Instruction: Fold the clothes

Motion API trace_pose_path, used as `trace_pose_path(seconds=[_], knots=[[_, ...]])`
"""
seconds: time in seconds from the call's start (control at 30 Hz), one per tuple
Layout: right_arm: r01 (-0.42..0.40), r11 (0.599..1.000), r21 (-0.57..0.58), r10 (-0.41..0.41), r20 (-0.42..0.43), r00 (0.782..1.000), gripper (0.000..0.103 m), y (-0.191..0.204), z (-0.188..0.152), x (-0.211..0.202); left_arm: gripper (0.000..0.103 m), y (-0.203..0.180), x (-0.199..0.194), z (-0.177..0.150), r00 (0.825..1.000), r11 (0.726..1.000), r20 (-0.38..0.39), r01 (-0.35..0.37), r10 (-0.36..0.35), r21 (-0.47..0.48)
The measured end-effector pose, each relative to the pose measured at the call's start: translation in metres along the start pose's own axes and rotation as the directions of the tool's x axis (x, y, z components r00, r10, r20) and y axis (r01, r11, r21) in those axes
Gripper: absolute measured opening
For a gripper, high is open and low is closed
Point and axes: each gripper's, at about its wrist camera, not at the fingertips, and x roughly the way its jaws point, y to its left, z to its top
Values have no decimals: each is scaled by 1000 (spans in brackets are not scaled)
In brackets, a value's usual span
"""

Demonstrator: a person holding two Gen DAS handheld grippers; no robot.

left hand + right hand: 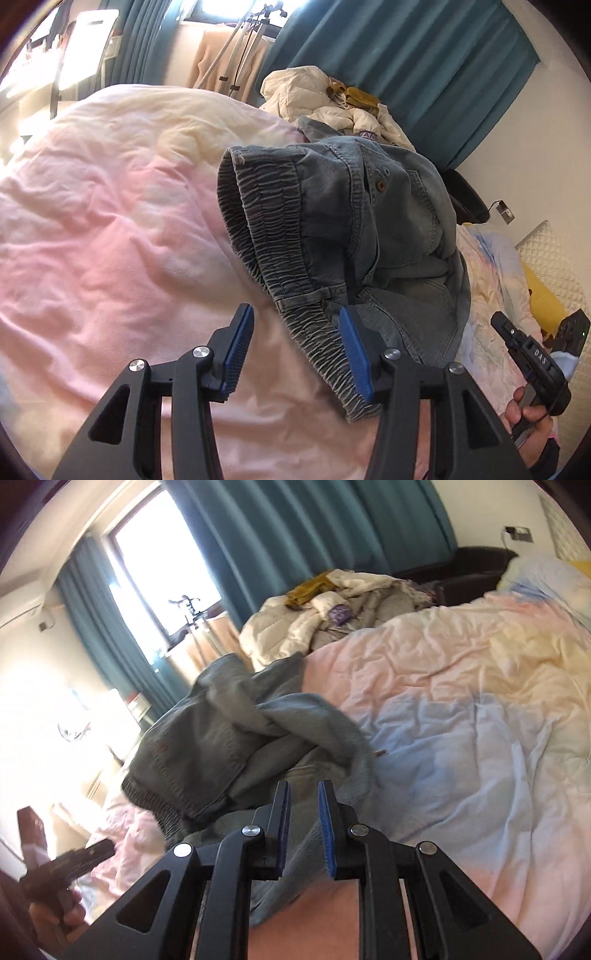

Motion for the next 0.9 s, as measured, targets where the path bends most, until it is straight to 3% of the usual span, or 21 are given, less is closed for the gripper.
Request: trace_pose_path(seconds=[0.13,0.23,0.37,0.47,0.63,0.7,0.8,0.9], knots=[[-114,984,-135,102,-92,991,17,48,-27,4,50,10,26,10,1000,999,-26,13,-14,-29],[-195,956,-221,158,-175,972,28,81,-49,12,50,18,45,17,999,999,-40,11,-12,-41],[-292,890,-349,204,-268,942,47,122,-78,22,50,43,68,24,998,992,-60,19,-27,-129],[-343,825,-449,206,-326,923,50,147,-101,30,50,45,84,29,996,989,-56,59,-68,-139],[-299,733,-611,91,-347,933,50,173,-129,49,50,48,111,36,992,983,-54,106,-115,-148],[-283,712,-643,58,-347,936,50,172,-133,55,50,47,124,38,991,984,-58,108,-117,-144],[-251,697,-672,9,-342,940,50,169,-138,64,50,47,132,42,983,972,-41,167,-176,-166],[-196,648,-736,-58,-304,951,50,172,-148,67,45,46,133,47,978,964,-22,200,-207,-178]])
